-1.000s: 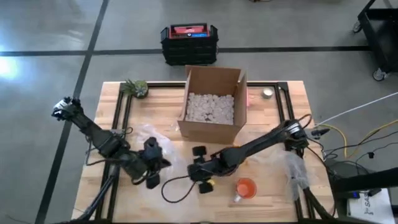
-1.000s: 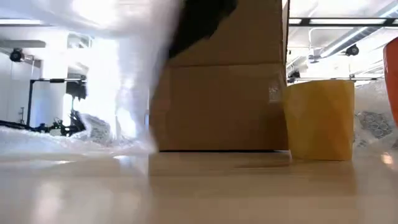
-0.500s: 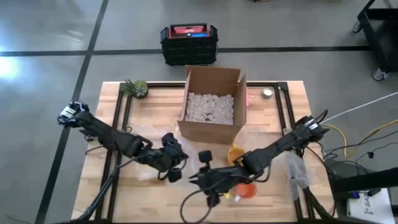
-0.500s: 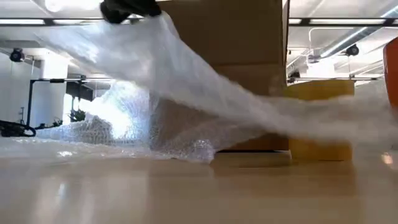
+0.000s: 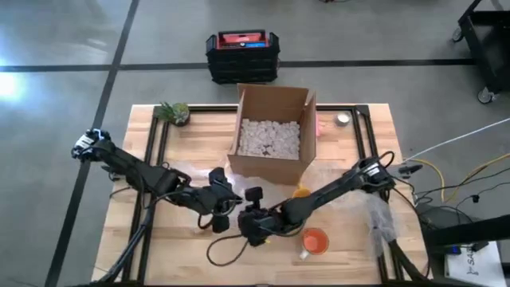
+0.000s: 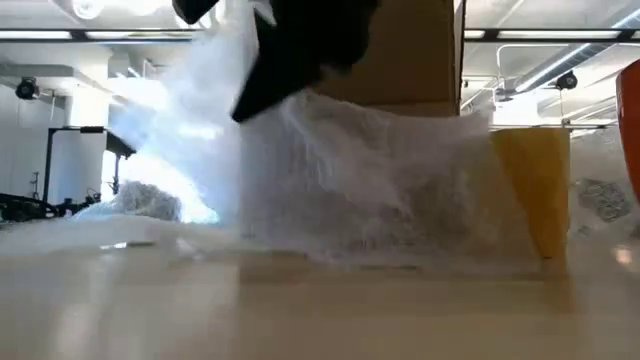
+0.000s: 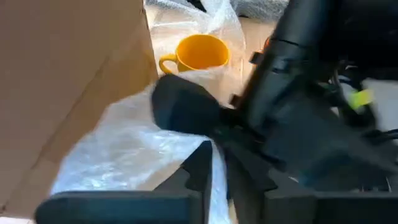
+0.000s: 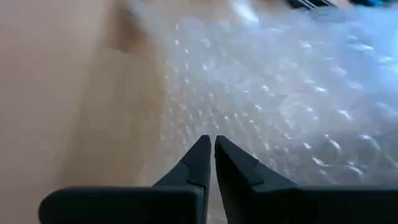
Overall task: Wrap mug
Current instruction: Wrap the yellow mug with bubble wrap
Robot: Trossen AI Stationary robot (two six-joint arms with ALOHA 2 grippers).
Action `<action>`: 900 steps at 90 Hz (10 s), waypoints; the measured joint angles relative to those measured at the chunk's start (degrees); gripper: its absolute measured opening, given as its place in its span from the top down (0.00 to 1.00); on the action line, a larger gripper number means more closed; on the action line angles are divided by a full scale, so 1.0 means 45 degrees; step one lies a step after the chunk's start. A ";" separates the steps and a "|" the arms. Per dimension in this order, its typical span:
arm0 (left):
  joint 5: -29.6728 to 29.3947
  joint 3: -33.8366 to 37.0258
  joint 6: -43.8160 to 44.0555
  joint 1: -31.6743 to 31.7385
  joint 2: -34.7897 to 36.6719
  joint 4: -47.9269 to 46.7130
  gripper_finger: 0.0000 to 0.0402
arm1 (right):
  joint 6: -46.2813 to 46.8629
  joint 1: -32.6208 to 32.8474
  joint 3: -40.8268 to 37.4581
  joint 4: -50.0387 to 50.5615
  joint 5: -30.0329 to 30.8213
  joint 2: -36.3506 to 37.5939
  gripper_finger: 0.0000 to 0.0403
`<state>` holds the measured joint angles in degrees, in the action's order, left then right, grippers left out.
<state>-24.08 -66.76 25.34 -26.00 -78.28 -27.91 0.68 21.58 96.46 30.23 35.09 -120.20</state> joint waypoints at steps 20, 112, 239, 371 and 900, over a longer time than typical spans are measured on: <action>0.1668 -0.0913 0.2719 -0.0689 0.0287 -0.4524 0.61 | 0.1516 -0.0354 0.0002 0.1528 0.0558 0.0151 0.98; 0.3192 0.6304 0.9520 -0.6341 -0.0997 0.4098 0.88 | 0.4404 -0.0640 0.0187 0.2534 -0.2598 0.1421 0.98; -0.0085 0.6804 1.1732 -0.7029 -0.2363 0.4656 0.91 | 0.0945 -0.0844 0.4070 0.4904 -0.4725 -0.2435 0.98; -0.2178 0.7668 1.4298 -0.8043 -0.2960 0.4801 0.91 | -0.0041 -0.0331 0.3217 0.1506 -0.5828 -0.1062 0.98; -0.0882 0.7164 1.3804 -0.8276 -0.1511 0.5249 0.91 | 0.1009 0.0947 0.7469 0.7788 -0.7804 -0.3017 0.45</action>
<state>-28.05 -34.52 87.46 -63.24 -85.08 -4.29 5.22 25.85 130.07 65.27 -0.03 -133.78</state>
